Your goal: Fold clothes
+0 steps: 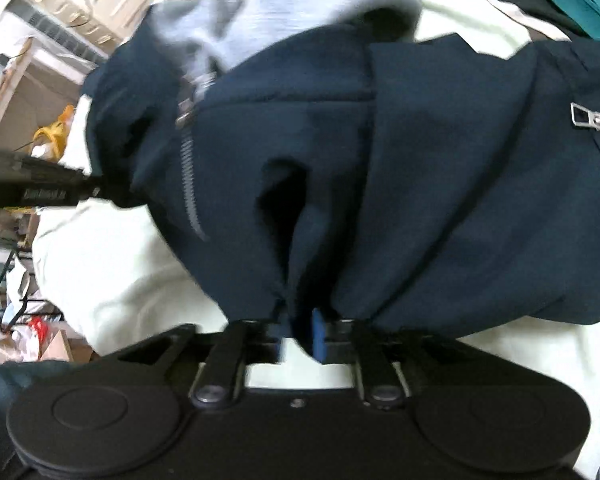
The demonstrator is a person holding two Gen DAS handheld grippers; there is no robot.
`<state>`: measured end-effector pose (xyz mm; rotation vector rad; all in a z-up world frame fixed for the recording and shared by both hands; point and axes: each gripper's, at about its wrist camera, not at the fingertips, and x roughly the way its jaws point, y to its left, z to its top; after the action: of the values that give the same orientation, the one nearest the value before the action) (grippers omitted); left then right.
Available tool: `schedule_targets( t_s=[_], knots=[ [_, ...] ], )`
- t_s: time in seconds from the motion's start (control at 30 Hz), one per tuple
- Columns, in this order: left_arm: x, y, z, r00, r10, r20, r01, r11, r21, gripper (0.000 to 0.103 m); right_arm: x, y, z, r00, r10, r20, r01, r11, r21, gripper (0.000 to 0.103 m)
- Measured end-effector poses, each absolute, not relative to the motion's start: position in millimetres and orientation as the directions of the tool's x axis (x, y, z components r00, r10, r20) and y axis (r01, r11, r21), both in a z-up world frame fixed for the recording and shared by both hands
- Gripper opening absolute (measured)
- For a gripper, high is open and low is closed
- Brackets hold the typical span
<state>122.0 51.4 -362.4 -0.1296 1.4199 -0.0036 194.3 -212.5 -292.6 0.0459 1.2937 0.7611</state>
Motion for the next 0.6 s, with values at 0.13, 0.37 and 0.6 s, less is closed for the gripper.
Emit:
schedule_targets(
  t_s=[0.13, 0.37, 0.6],
  knots=[
    [118, 62, -350, 0.141, -0.101, -0.985, -0.090, 0.989, -0.114, 0.047, 195, -215, -289, 0.095, 0.527, -0.845, -0.479, 0.768, 0.426, 0.068],
    [121, 90, -304, 0.335, -0.140, -0.932, -0.117, 0.975, -0.188, 0.050, 208, -218, -286, 0.191, 0.545, -0.816, -0.467, 0.782, 0.412, 0.084],
    [177, 103, -303, 0.419, -0.237, -0.876, -0.052, 0.958, -0.284, 0.060, 275, -201, -289, 0.184, 0.591, -0.785, -0.487, 0.749, 0.449, 0.086]
  ],
)
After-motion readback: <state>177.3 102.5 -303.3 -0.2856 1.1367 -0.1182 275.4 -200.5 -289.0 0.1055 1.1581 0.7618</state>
